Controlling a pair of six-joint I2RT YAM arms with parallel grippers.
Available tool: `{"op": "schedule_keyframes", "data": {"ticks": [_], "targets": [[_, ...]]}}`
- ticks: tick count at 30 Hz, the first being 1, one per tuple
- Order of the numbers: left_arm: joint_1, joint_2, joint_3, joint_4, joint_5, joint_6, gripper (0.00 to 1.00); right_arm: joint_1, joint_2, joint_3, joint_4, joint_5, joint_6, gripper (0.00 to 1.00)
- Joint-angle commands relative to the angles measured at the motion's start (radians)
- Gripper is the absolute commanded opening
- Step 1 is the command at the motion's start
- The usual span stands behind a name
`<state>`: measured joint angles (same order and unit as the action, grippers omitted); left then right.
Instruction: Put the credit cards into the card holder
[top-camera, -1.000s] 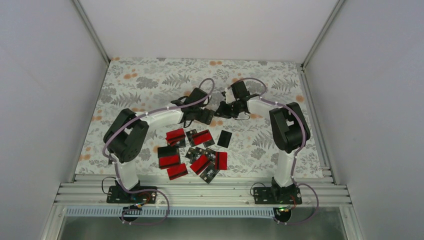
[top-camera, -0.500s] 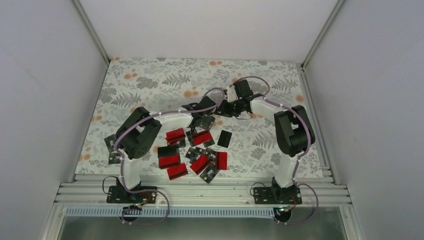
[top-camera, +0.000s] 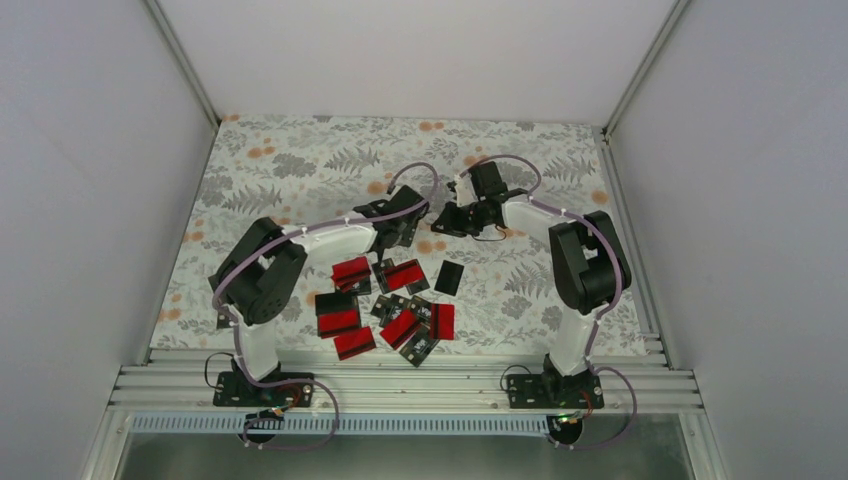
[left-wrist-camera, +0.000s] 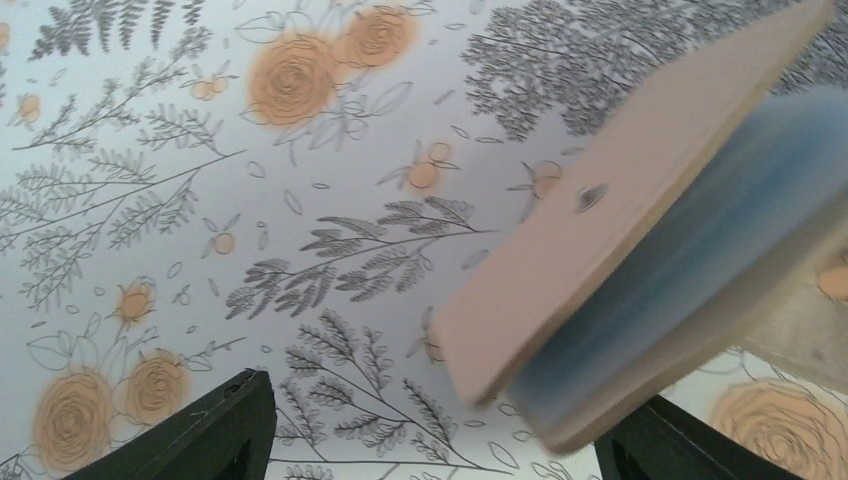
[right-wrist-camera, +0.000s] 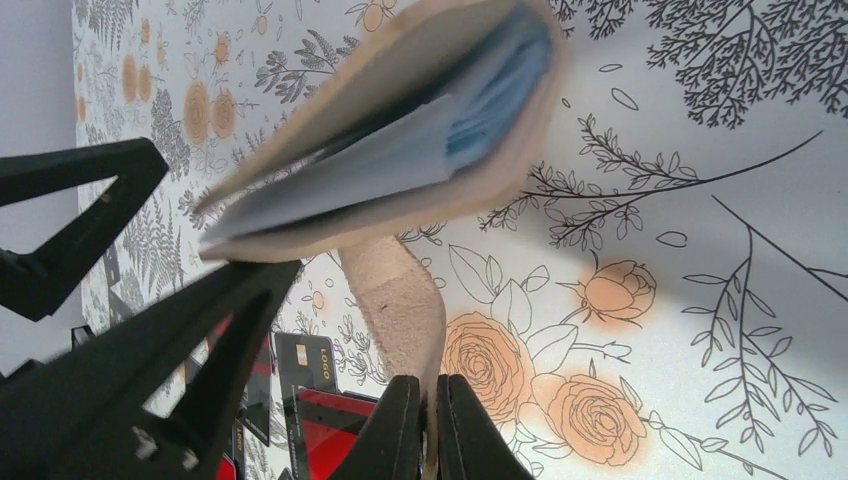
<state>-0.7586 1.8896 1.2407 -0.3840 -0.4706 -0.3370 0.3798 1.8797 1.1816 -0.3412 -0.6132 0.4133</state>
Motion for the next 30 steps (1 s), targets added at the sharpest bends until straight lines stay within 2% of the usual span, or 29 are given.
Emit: {"op": "schedule_keyframes", "data": {"ticks": [1,10,12,17,22,30], "targets": [[0.040,-0.022,0.001,-0.008,-0.045,-0.029,0.77,-0.011,-0.014,-0.007,-0.028,0.013,-0.022,0.04],[0.057,-0.020,0.009,0.002,-0.028,-0.015,0.72,-0.013,-0.006,-0.004,-0.030,0.008,-0.024,0.05],[0.057,-0.031,0.001,0.038,0.015,0.022,0.72,-0.013,-0.005,-0.003,-0.032,0.007,-0.026,0.05],[0.057,-0.093,-0.061,0.168,0.207,0.189,0.81,-0.018,-0.013,0.001,-0.039,0.006,-0.030,0.04],[0.058,-0.094,-0.071,0.200,0.267,0.302,0.87,-0.023,-0.041,0.006,-0.055,0.011,-0.032,0.05],[0.061,-0.033,0.004,0.185,0.361,0.387,0.89,-0.032,-0.083,0.016,-0.103,0.044,-0.043,0.04]]}}
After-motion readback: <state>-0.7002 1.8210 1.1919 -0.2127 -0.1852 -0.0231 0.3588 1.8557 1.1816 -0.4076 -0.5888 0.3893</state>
